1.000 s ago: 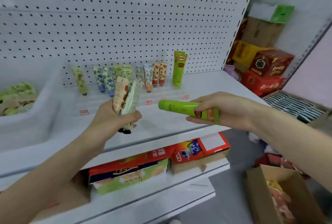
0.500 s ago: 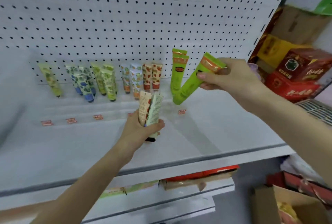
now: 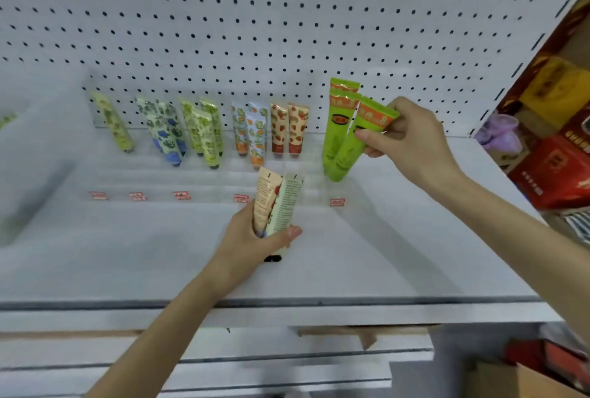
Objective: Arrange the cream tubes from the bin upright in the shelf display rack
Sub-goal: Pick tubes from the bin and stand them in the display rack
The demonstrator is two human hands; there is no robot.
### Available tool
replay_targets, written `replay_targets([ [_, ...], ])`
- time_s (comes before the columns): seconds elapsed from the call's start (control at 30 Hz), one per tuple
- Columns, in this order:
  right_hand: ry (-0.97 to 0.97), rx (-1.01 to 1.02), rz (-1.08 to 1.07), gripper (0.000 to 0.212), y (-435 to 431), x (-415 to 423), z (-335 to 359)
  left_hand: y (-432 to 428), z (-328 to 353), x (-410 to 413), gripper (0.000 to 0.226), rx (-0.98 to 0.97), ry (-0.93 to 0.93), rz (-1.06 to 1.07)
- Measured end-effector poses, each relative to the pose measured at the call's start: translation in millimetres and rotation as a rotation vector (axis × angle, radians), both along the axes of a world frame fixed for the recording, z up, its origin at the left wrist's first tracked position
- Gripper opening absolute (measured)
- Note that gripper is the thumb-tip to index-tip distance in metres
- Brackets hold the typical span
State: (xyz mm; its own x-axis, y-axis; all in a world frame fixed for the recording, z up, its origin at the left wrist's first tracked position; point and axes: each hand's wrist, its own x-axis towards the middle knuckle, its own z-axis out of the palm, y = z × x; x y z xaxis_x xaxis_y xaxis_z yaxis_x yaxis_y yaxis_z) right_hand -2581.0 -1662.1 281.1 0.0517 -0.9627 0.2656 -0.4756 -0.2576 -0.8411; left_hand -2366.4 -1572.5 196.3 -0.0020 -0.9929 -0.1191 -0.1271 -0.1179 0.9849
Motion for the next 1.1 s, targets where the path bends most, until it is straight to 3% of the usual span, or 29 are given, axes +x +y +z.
replay_targets([
  [0.37,0.107,0.033,0.02,0.025,-20,7,-13,2,2,6,0.031,0.011,0.01,-0.036],
  [0.93,0.02,0.116,-0.051,0.025,-30,14,-22,-1,0,12,0.044,0.029,0.071,-0.115],
  [1.1,-0.116,0.098,-0.174,0.024,-9,11,-16,-2,1,15,0.042,0.054,0.161,-0.127],
])
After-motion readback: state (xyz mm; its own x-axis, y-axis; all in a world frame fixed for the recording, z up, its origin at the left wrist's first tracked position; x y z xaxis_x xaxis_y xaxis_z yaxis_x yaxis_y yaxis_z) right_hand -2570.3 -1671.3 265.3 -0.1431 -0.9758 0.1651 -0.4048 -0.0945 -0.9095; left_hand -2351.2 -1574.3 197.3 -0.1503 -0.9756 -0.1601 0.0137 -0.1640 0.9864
